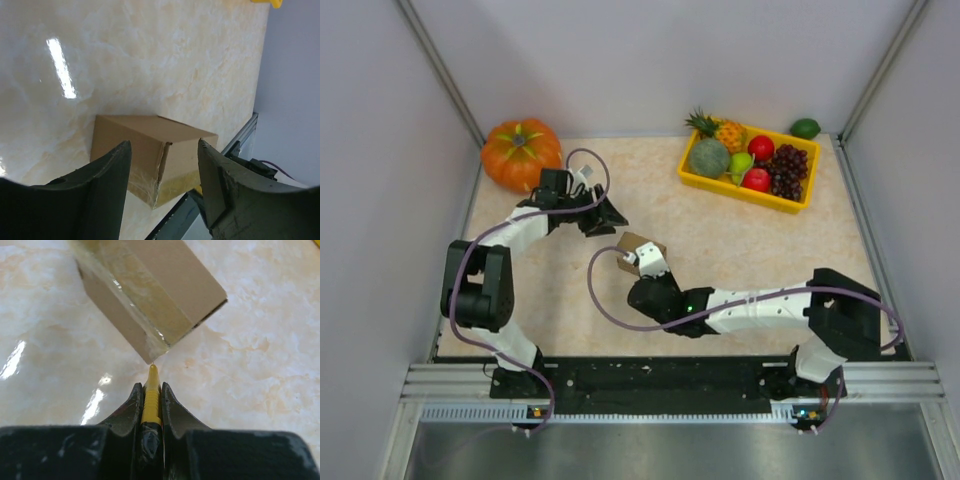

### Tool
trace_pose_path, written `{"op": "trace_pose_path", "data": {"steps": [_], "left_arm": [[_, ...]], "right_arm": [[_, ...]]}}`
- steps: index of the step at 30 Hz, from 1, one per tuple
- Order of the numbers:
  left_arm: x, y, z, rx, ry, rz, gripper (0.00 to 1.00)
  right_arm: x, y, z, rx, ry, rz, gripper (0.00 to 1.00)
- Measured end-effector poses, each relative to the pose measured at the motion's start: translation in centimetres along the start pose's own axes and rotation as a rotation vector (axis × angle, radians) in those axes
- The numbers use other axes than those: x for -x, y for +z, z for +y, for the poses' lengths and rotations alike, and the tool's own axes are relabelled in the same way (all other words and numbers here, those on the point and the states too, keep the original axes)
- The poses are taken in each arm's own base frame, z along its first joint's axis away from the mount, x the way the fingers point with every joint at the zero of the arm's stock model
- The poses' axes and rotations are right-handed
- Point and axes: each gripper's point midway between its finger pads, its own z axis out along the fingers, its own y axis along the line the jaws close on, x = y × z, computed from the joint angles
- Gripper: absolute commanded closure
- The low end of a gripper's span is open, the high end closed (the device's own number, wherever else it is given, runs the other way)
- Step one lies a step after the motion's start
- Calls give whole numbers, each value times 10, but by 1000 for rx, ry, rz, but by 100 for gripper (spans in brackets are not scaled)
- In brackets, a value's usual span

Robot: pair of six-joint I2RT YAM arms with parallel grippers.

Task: Unpack the express box

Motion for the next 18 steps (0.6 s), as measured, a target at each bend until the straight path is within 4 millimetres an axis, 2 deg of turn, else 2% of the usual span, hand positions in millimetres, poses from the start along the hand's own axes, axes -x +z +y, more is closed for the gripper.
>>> {"op": "trace_pose_path", "data": {"steps": [3,7,11,12,13,18], "left_arm": [[-18,0,-2,-40,-23,37,41],[-39,0,-9,-82,-20,74,41],[-50,-8,-17,-105,-8,72,48],[-52,-9,-19,-110,-6,71,58],[-54,-11,-20,-113,-6,72,61],[-62,-13,-21,-119,-16,82,62]], "right_arm": [[1,5,-16,-31,54,11,100],[6,7,-26,-37,112,13,100],[3,7,-36,-29,160,30,100],[1,8,-40,-29,177,37,100],[0,8,-43,-31,189,40,100],[0,9,-52,-28,239,47,100]]}}
